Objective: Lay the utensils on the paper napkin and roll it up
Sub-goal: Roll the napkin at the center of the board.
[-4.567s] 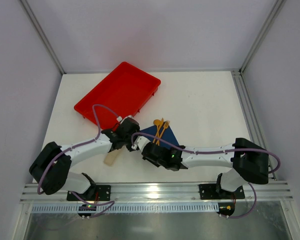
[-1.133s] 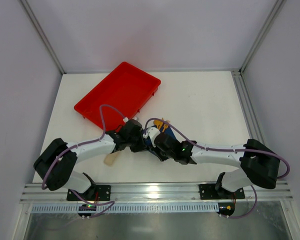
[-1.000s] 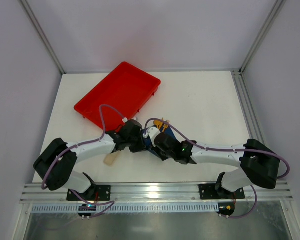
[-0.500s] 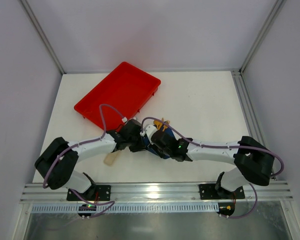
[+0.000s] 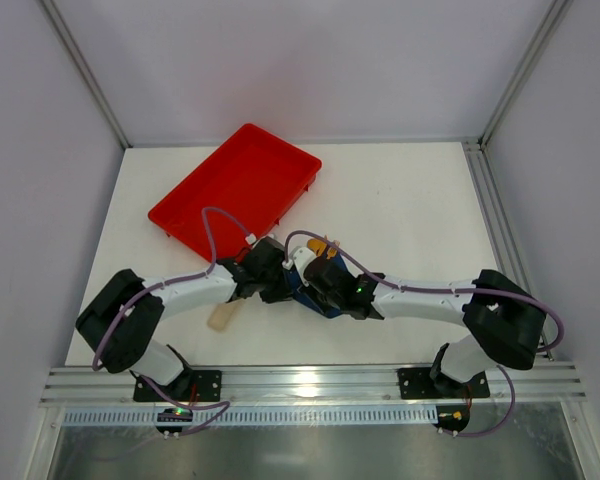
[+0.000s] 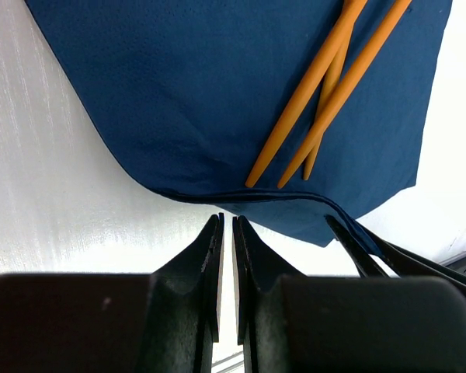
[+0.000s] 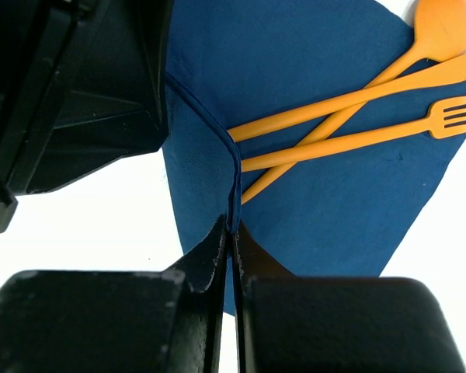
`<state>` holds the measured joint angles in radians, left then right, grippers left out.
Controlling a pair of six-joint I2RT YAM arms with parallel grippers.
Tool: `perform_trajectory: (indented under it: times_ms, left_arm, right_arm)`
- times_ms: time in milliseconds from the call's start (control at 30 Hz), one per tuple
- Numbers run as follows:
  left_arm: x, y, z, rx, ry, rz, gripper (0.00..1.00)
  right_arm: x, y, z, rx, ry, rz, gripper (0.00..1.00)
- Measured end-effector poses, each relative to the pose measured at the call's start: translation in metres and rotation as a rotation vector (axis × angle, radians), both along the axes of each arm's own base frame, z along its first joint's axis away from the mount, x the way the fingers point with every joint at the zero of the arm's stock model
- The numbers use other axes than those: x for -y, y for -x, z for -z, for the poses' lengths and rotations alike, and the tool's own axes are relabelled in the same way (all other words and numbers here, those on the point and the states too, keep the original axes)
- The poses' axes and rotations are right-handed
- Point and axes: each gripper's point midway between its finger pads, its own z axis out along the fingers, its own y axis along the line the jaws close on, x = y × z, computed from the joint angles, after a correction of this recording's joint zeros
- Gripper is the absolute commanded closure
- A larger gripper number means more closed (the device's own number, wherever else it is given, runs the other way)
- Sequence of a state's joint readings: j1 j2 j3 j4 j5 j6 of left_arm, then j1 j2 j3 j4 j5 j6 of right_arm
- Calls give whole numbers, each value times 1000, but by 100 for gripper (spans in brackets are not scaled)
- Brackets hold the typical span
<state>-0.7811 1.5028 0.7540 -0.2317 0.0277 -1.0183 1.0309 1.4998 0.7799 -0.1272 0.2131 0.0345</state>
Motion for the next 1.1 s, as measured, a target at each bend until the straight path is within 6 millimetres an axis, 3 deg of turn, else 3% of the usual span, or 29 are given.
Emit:
perform_trajectory:
  times_ms: [567,733,900,1100]
  left_arm:
    - [4,-5,-4,12,26,-18,87]
    - [4,-6,0,7,23,-22,87]
    - [7,-9,2,5,21,-21,87]
    - [8,-10,6,-3,13,-21,88]
  right_arm:
    - [-4,-2,0,-6,-19,-5,94]
    - [-3,-2,2,-13,-17,-3,85]
    - [-1,1,4,-33,-15,10,69]
    - [5,6,5,-61,-8,38,63]
